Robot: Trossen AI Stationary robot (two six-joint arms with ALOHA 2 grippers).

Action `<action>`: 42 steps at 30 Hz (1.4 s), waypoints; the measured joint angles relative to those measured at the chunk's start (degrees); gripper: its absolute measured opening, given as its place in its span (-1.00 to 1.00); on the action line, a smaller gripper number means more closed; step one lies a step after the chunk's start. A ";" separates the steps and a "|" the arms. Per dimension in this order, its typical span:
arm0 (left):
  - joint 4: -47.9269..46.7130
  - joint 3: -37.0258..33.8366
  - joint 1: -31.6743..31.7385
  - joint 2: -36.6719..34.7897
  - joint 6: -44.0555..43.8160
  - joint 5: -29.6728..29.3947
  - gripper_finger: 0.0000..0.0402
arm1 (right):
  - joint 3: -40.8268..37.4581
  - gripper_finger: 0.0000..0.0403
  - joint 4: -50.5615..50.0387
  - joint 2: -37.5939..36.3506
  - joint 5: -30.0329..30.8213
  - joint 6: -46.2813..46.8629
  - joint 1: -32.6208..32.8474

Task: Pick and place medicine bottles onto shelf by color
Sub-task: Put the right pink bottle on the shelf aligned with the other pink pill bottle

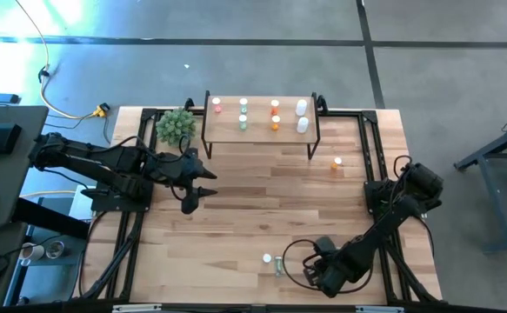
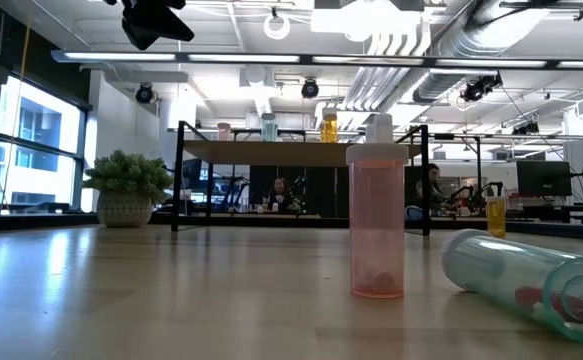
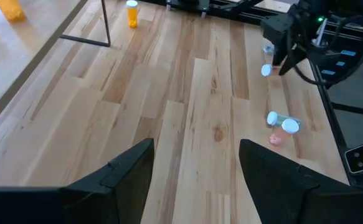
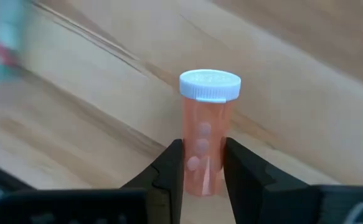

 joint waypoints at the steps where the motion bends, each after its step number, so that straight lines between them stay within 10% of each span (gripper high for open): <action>1: 0.00 0.00 0.00 0.02 0.00 0.00 0.13 | 0.58 -0.60 0.01 0.00 1.06 -1.86 -0.37; 22: -0.04 0.00 0.47 0.02 -0.02 11.66 0.13 | 17.40 -0.61 -0.07 0.00 11.44 -48.00 -20.11; 42: 8.09 0.00 0.57 8.59 -0.25 14.35 0.13 | 20.98 -0.61 11.84 0.00 -1.07 -77.35 -32.46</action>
